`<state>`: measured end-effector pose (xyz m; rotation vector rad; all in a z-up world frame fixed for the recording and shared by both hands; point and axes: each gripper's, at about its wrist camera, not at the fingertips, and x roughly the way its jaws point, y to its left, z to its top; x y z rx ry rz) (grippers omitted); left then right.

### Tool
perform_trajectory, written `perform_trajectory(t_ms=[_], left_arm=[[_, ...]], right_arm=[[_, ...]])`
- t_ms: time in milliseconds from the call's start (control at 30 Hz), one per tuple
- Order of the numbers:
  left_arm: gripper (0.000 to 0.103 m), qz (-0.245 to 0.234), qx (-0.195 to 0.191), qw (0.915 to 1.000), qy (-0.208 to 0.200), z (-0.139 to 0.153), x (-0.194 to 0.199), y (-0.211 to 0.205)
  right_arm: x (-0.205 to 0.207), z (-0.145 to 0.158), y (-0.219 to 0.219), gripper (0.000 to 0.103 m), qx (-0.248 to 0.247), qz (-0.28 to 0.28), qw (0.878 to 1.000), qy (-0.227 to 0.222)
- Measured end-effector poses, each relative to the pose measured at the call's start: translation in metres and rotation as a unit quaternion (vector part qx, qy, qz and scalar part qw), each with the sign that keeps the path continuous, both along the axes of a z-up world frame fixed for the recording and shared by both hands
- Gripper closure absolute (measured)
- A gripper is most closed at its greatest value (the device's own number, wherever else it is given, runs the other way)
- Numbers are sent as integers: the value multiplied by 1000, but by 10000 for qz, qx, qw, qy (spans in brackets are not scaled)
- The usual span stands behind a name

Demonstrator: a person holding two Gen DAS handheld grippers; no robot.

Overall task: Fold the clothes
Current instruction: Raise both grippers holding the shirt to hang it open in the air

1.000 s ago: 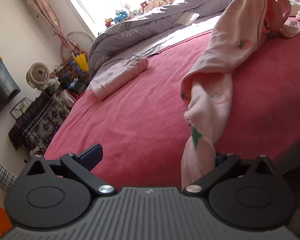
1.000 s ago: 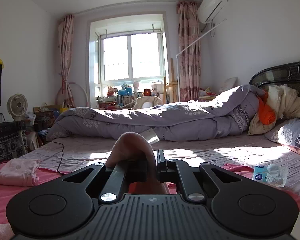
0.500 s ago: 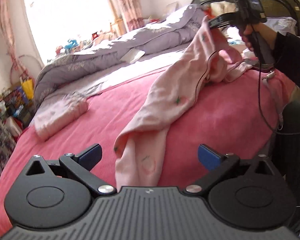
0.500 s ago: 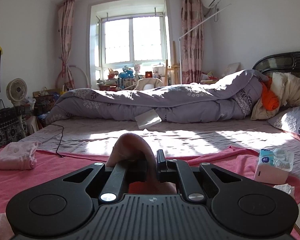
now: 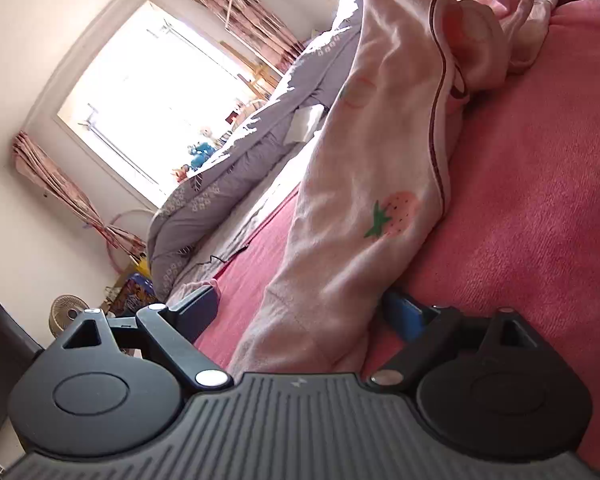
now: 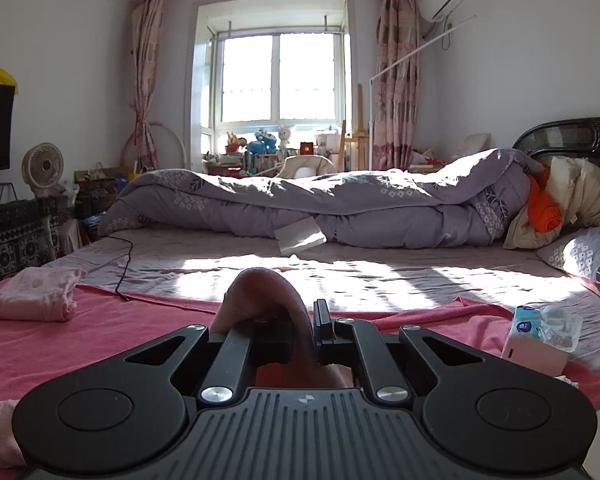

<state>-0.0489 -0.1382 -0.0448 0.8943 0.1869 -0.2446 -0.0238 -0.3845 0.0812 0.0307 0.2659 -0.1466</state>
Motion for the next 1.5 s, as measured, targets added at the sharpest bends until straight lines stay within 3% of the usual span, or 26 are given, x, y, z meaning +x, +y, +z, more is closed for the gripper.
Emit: perform_trajectory(t_ms=[133,267,333,367,500,600,667,700,733,767,867,1000,1267,1500], left_arm=[[16,102,-81,9997,-226,-2,-1,-5],[27,641,-383,9944,-751,3,10,-7],[50,821,-592,9933,-556,7,20,-8],[52,849,-680,9933,-392,9,25,-8],[52,225,-518,9981,249,-2,22,-20],[50,204,-242,9991,-269,-12,17,-31],[51,412,-528,9976,-199,-5,27,-28],[57,596,-746,9953,-185,0,33,-25],[84,817,-972,9916,-256,8,38,-19],[95,1048,-1245,9860,-363,17,43,-11],[95,1334,-2080,9678,-475,55,48,16],[93,1271,-2726,9516,-636,108,35,46],[91,1140,-3381,9202,-1607,212,-17,100],[86,831,-3462,8900,-2849,285,-94,135]], right_arm=[[-1,-3,4,92,-59,66,10000,-11],[-14,1,8,92,85,5,9993,-372],[-24,9,11,92,122,28,9982,-589],[-29,14,14,92,122,58,9976,-672],[-39,27,21,92,41,223,9965,-807],[-44,32,23,92,104,226,9954,-922],[-51,35,22,92,228,170,9936,-1094],[-55,37,21,92,236,138,9928,-1170],[-58,40,21,92,216,112,9921,-1230],[-60,42,20,92,183,79,9915,-1288],[-67,51,21,92,-62,-17,9900,-1411],[-78,68,27,92,-241,-94,9861,-1640],[-137,118,42,92,-688,-118,9700,-2330],[-205,160,63,92,-1319,-396,9377,-3191]])
